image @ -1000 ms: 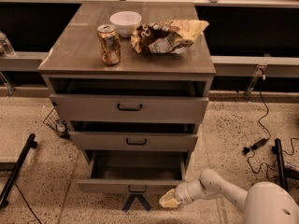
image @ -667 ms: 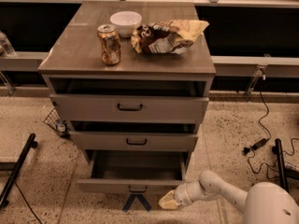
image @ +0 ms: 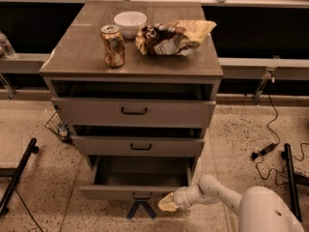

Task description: Close bottom drawer

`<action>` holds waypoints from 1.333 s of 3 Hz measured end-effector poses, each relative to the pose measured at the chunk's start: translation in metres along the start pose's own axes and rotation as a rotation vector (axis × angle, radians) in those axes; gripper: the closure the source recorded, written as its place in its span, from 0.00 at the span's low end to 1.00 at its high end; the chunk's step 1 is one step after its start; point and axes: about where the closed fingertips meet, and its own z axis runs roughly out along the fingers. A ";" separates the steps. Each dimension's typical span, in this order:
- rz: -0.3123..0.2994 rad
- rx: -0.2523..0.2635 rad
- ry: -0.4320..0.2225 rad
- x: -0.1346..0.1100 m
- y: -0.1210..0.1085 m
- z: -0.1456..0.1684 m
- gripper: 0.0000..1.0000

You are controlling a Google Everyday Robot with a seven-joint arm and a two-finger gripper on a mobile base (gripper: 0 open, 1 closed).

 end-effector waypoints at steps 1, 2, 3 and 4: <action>-0.012 0.011 0.004 -0.007 -0.011 0.009 1.00; -0.017 0.024 0.006 -0.013 -0.023 0.013 1.00; -0.022 0.038 -0.005 -0.022 -0.034 0.012 1.00; -0.021 0.074 -0.032 -0.038 -0.055 -0.007 1.00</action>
Offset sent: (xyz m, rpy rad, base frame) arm 0.0470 0.0128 -0.0067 -0.0302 -0.0463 -0.0214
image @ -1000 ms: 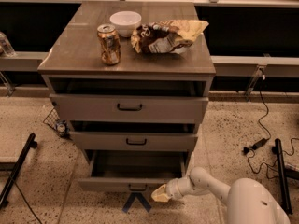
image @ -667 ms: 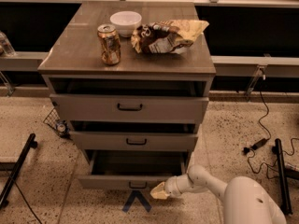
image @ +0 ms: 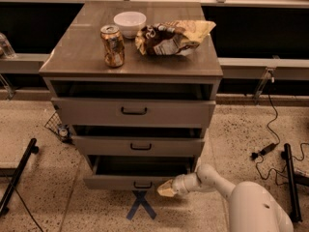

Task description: Close bottom drawer

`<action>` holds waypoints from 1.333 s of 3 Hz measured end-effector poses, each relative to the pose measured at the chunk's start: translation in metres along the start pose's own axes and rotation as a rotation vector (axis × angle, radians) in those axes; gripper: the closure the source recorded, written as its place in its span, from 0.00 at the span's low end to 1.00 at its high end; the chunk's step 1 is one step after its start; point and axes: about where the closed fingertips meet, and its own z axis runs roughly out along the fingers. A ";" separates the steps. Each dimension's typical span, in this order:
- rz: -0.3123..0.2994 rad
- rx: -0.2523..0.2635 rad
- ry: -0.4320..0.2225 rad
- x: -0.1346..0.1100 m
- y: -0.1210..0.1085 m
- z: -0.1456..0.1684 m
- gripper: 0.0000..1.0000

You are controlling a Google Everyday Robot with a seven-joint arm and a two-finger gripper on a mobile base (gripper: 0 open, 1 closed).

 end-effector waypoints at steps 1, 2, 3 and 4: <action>0.007 0.018 -0.018 -0.008 -0.011 -0.009 1.00; 0.042 0.005 0.005 0.015 0.006 -0.025 1.00; 0.058 -0.026 0.026 0.039 0.036 -0.031 1.00; 0.138 -0.083 0.000 0.055 0.068 -0.036 1.00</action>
Offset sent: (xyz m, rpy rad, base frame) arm -0.0365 -0.0427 0.0017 -0.0126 0.0810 -0.0228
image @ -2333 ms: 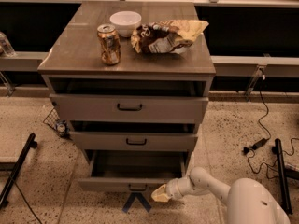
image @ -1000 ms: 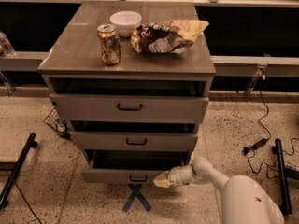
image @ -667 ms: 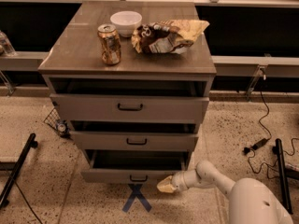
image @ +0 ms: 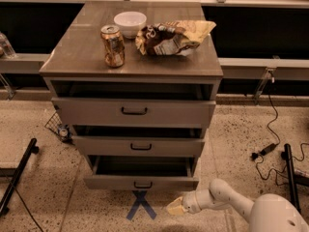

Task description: Close bottom drawer

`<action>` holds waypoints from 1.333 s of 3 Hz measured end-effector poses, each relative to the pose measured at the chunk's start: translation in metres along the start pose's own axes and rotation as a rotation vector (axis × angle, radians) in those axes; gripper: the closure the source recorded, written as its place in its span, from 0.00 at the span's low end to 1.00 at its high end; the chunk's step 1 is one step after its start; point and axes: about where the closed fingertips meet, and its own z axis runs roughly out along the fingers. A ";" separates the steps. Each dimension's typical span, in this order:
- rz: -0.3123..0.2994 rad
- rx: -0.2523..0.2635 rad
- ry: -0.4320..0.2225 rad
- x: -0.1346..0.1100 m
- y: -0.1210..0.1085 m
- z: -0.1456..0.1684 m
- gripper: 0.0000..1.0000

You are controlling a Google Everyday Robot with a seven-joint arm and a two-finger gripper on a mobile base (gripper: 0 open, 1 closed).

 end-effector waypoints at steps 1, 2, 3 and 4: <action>-0.015 -0.009 -0.003 -0.001 -0.002 0.009 1.00; -0.068 -0.003 -0.031 -0.014 -0.012 0.020 1.00; -0.120 0.008 -0.054 -0.029 -0.025 0.032 1.00; -0.147 0.038 -0.063 -0.037 -0.043 0.039 1.00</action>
Offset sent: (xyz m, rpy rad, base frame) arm 0.0503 0.0378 -0.0049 0.0656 -0.1766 0.0236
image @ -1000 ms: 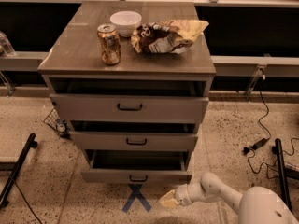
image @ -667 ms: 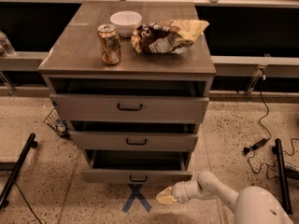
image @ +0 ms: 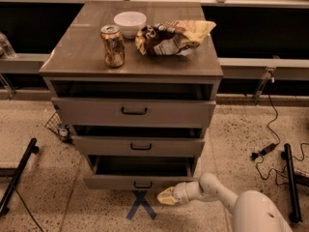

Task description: Close bottom drawer

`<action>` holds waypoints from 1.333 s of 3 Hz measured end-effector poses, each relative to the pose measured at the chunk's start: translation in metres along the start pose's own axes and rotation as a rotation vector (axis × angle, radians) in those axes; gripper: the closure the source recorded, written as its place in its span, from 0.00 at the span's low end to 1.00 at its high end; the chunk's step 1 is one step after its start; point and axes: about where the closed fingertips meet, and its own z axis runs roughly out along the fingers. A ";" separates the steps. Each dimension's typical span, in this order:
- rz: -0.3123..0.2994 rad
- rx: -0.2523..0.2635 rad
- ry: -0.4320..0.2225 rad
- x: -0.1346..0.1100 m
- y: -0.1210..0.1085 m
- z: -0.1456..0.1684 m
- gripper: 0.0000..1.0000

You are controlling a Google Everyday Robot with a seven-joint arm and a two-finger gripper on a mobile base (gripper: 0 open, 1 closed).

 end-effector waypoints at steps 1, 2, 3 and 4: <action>-0.005 0.032 -0.033 -0.001 -0.019 0.000 1.00; -0.017 0.088 -0.072 -0.006 -0.042 -0.007 1.00; -0.036 0.140 -0.097 -0.013 -0.058 -0.016 1.00; -0.054 0.174 -0.110 -0.023 -0.071 -0.019 1.00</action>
Offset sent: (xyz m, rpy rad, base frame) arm 0.0722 -0.0324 -0.0092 0.0322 -0.1240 -0.1659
